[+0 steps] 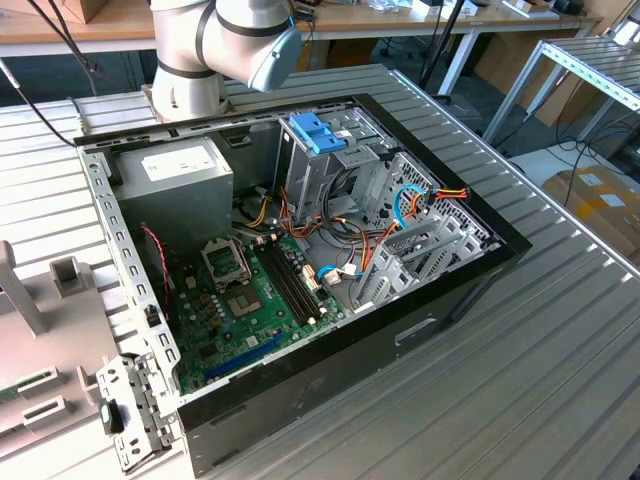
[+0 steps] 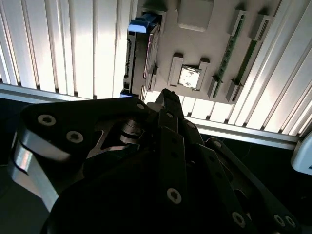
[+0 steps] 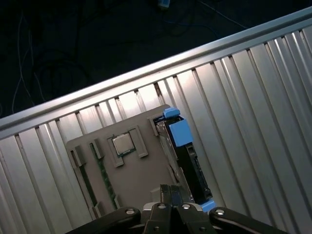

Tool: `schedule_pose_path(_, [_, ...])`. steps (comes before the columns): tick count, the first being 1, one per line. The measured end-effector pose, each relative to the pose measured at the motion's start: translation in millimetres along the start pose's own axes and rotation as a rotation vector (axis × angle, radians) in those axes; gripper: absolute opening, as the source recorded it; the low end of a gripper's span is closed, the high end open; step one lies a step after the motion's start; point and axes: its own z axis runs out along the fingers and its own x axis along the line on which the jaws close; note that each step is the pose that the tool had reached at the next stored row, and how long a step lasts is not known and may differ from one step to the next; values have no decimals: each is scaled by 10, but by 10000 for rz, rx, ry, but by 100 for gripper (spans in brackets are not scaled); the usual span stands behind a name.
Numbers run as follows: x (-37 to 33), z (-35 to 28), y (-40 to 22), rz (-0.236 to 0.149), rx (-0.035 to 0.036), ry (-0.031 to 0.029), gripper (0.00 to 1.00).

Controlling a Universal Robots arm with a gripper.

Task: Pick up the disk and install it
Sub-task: 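Pick up the disk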

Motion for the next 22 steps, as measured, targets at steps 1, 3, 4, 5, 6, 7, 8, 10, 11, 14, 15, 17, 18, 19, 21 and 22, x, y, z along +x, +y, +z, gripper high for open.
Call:
schedule_pose_path(1, [0,0,0,-41,-1,2,11])
schedule_pose_path(3, [0,0,0,-126,-3,6,11])
schedule_pose_path(4, [0,0,0,-172,-4,8,11])
schedule_pose_path(5, [0,0,1,-210,-5,10,11])
schedule_pose_path(6, [0,0,1,-251,-6,11,11])
schedule_pose_path(7, [0,0,1,-293,-7,14,11])
schedule_pose_path(8, [0,0,0,-346,-9,16,11])
schedule_pose_path(10, [0,0,0,-456,-12,21,11])
schedule_pose_path(11, [0,0,0,-547,-13,24,11])
schedule_pose_path(14, [0,0,0,-737,-18,33,11])
schedule_pose_path(15, [0,0,0,-792,-19,35,11])
schedule_pose_path(17, [0,1,0,-988,-24,44,11])
schedule_pose_path(18, [0,1,0,-1148,-28,51,11])
schedule_pose_path(19, [0,1,0,-1229,-30,55,11])
schedule_pose_path(21, [0,1,0,-1386,-34,62,11])
schedule_pose_path(22, [0,1,0,-1462,-36,65,11])
